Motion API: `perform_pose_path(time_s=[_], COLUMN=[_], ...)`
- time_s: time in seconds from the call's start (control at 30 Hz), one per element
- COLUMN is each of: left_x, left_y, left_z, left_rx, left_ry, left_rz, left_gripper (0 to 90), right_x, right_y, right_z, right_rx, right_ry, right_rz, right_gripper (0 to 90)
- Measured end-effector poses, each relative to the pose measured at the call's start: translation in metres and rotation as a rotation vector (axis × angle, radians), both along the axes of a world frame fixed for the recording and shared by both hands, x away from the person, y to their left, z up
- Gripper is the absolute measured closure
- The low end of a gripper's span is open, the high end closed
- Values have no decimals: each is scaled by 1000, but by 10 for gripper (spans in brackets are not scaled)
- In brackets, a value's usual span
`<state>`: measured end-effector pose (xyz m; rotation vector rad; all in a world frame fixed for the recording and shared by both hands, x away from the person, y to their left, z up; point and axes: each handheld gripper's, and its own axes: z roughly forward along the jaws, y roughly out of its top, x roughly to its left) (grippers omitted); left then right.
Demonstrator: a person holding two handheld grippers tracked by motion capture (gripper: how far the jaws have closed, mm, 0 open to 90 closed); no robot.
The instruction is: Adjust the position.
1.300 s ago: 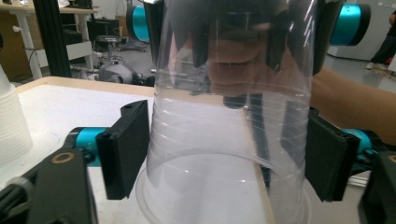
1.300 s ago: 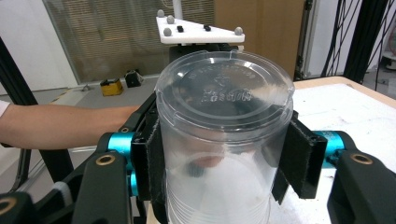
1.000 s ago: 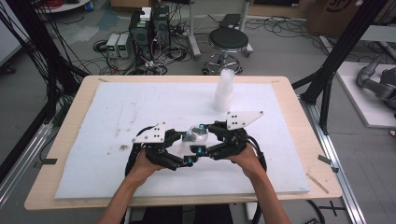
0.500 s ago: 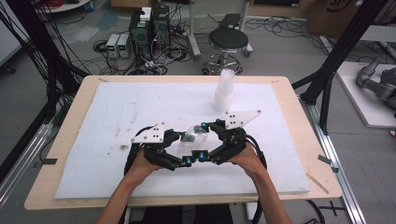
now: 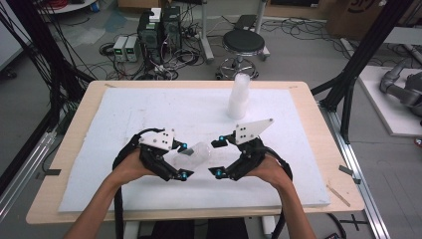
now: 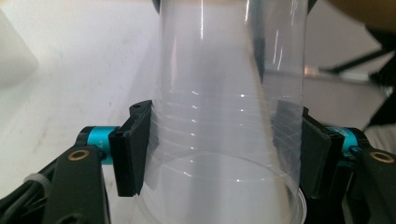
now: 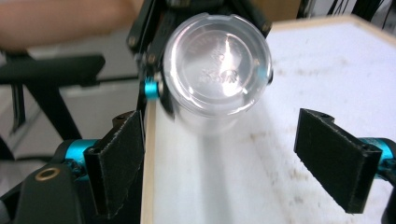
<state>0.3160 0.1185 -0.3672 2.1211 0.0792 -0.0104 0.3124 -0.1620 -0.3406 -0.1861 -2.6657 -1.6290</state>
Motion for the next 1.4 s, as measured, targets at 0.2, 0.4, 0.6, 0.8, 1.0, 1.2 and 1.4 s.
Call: perform_pose_path(time_s=[0.2, 0.4, 0.6, 0.8, 1.0, 1.2, 1.4], left_x=[5, 7, 9, 8, 8, 8, 8], left_y=[-6, -13, -19, -28, -38, -53, -60], left_z=[9, 15, 17, 15, 13, 14, 14], left_rx=[190, 347, 472, 515, 546, 564, 572], left_ry=[3, 6, -8, -8, -17, -19, -19], left_rz=[-50, -57, -60, -66, -74, -84, -92], left_gripper=[308, 308, 311, 312, 314, 317, 317], right_x=[-6, -8, -9, -9, -10, -11, -11], right_y=[6, 11, 16, 19, 23, 26, 27], right_z=[0, 0, -3, -7, -10, -11, -11], right_rx=[-134, -266, -386, -477, -513, -524, -518], right_ry=[-34, -73, -91, -95, -100, -93, -99], right_rz=[18, 4, -12, -30, -28, -21, -18], right_gripper=[159, 159, 159, 159, 160, 160, 161])
